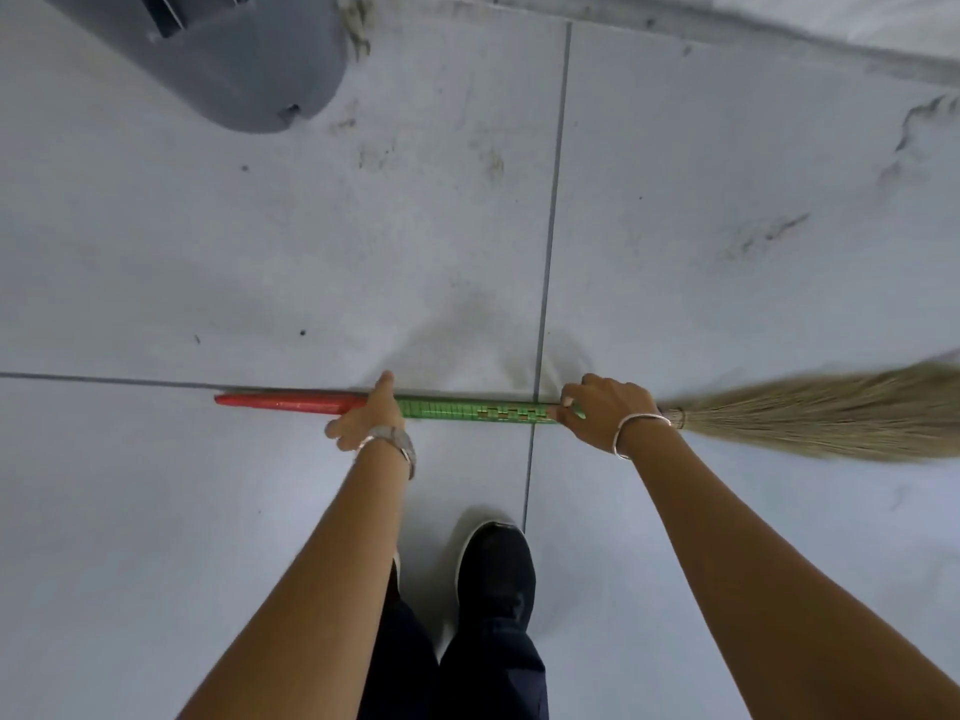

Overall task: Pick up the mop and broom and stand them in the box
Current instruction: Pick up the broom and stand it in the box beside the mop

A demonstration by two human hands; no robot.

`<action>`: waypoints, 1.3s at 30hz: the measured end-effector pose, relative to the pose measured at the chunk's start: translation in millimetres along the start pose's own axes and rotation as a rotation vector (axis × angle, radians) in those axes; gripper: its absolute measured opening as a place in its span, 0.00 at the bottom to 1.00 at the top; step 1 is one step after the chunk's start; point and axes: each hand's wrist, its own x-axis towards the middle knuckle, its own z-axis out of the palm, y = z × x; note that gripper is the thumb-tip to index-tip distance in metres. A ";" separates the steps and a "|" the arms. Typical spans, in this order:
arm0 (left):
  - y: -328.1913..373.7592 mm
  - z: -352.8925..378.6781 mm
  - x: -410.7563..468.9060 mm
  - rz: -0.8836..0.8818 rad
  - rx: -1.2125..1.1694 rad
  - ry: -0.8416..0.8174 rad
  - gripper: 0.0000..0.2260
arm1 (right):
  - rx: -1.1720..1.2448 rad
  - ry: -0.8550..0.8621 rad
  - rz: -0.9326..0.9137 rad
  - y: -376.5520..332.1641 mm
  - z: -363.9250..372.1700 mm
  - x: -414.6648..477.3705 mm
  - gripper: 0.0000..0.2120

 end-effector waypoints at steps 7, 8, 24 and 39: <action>36.3 -3.0 7.7 -0.130 -0.248 -0.341 0.23 | 0.040 -0.050 -0.014 1.0 -6.6 7.8 0.24; 43.6 -1.8 5.2 -0.110 -0.265 -0.367 0.24 | 0.058 -0.058 -0.013 0.7 -9.6 9.6 0.24; 32.0 -23.1 39.0 -0.124 0.144 -0.210 0.27 | -0.042 -0.036 -0.055 -23.1 37.3 10.9 0.20; 102.8 -65.8 -106.4 0.212 -0.474 -0.525 0.11 | 0.223 0.038 -0.078 -23.9 -93.8 -60.7 0.15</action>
